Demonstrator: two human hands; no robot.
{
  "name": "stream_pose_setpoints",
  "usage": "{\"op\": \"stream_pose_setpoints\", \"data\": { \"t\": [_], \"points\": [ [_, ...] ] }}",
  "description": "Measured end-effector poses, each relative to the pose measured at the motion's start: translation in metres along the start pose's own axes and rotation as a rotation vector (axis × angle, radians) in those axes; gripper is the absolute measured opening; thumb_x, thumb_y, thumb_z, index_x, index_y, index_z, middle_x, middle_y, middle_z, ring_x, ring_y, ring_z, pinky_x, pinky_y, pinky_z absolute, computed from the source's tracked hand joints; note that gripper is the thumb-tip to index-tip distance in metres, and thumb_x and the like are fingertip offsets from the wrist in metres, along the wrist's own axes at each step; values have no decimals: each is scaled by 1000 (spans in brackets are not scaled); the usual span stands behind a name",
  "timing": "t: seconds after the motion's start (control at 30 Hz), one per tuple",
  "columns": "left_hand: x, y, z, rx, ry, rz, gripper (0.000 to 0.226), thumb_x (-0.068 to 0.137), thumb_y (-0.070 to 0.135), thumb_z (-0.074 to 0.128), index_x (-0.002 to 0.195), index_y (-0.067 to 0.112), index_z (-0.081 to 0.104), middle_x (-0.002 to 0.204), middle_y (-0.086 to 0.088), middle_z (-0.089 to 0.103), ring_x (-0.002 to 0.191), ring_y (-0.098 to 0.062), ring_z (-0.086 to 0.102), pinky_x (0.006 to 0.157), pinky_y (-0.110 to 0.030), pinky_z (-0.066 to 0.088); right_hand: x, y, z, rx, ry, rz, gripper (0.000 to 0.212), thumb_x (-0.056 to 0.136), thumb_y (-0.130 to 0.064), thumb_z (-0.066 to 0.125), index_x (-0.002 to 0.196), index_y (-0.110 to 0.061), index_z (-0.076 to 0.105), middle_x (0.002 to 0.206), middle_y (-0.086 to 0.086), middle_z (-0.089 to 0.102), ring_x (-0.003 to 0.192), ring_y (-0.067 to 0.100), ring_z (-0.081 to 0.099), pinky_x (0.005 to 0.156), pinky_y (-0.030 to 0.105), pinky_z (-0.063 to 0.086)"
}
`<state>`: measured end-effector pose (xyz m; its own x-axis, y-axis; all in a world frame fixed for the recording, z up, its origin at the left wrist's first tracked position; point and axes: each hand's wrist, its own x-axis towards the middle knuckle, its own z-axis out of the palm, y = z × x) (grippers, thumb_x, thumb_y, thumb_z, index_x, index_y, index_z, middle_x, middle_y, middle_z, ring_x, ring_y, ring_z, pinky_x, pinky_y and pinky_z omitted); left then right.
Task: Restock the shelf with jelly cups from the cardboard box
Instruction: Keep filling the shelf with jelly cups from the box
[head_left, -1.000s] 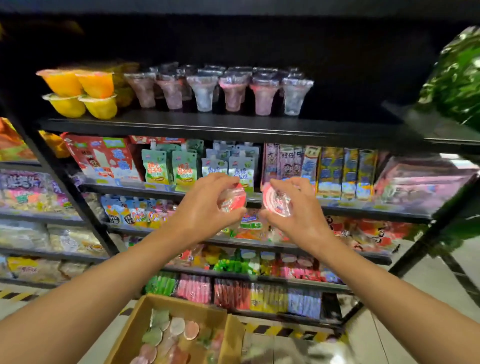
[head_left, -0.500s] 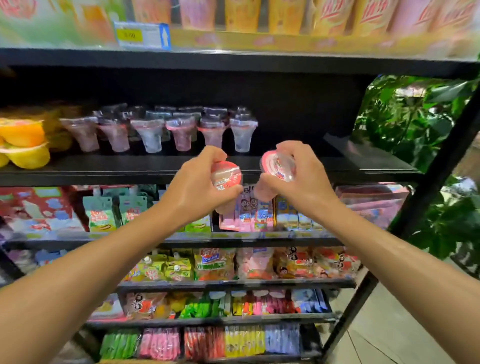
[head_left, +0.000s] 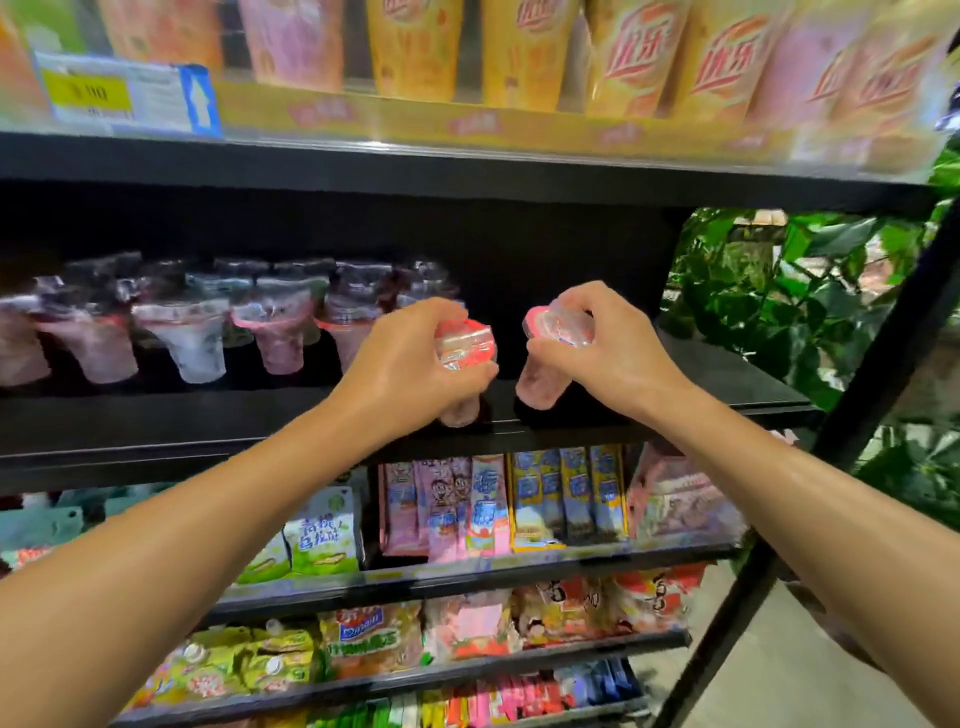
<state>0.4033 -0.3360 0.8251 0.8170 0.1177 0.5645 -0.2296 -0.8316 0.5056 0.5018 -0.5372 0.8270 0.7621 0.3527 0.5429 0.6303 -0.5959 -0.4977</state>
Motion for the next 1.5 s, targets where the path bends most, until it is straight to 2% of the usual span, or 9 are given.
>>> {"op": "stream_pose_setpoints", "data": {
  "t": [0.23, 0.4, 0.57, 0.73, 0.9, 1.07, 1.23, 1.37, 1.5],
  "points": [
    [38, 7, 47, 37, -34, -19, 61, 79, 41, 79, 131, 18, 57, 104, 10, 60, 92, -5, 59, 81, -24, 52, 31, 51, -1, 27, -69, 62, 60, 77, -49, 79, 126, -20, 59, 117, 0, 60, 104, 16, 58, 80, 26, 45],
    [64, 13, 75, 113, -14, -77, 71, 79, 46, 77, 138, 13, 56, 125, -1, 65, 107, -9, 61, 87, -19, 44, 55, 82, -10, 27, -181, 57, 56, 79, -49, 78, 119, -14, 62, 108, -1, 65, 94, 13, 60, 78, 28, 49],
    [86, 20, 96, 171, -21, -212, 66, 81, 51, 73, 135, 16, 57, 97, 1, 72, 86, -9, 65, 79, -27, 52, 77, 107, -8, 25, -249, 3, 56, 78, -55, 75, 121, -23, 58, 115, -2, 62, 104, 16, 59, 86, 33, 49],
    [100, 24, 112, 298, -35, -274, 59, 87, 51, 66, 136, 23, 49, 76, 8, 59, 78, -15, 59, 68, -28, 41, 96, 116, 1, 33, -292, -6, 52, 78, -47, 79, 120, -28, 56, 118, -2, 58, 104, 19, 58, 83, 33, 50],
    [99, 24, 116, 272, -22, -264, 58, 88, 46, 67, 137, 21, 48, 118, -3, 65, 108, -22, 62, 86, -31, 46, 102, 119, 6, 8, -360, 9, 65, 74, -44, 82, 129, -32, 50, 125, -4, 51, 107, 20, 57, 91, 38, 52],
    [96, 23, 117, 302, -29, -205, 62, 89, 49, 64, 140, 20, 47, 126, -3, 61, 110, -21, 60, 88, -31, 46, 103, 119, 9, 19, -347, -17, 69, 76, -46, 81, 135, -30, 48, 130, -3, 50, 108, 18, 55, 91, 36, 51],
    [93, 20, 111, 333, -47, -197, 72, 86, 60, 63, 144, 22, 43, 107, 1, 60, 100, -21, 63, 79, -29, 45, 101, 114, 3, -15, -363, -33, 67, 84, -50, 73, 141, -28, 45, 132, -1, 49, 114, 19, 53, 92, 33, 47],
    [81, 21, 102, 322, -55, -182, 85, 82, 69, 60, 152, 30, 34, 83, 8, 64, 74, -9, 60, 68, -28, 50, 97, 115, -3, -14, -369, -48, 62, 92, -45, 65, 146, -25, 43, 143, 3, 46, 126, 24, 49, 94, 32, 43],
    [62, 20, 92, 324, -44, -155, 86, 80, 75, 41, 154, 32, 31, 119, 0, 67, 107, -15, 61, 92, -43, 52, 87, 115, 0, -1, -300, -49, 54, 96, -36, 59, 147, -26, 44, 150, 4, 42, 136, 27, 41, 107, 44, 41]
  ]
}}
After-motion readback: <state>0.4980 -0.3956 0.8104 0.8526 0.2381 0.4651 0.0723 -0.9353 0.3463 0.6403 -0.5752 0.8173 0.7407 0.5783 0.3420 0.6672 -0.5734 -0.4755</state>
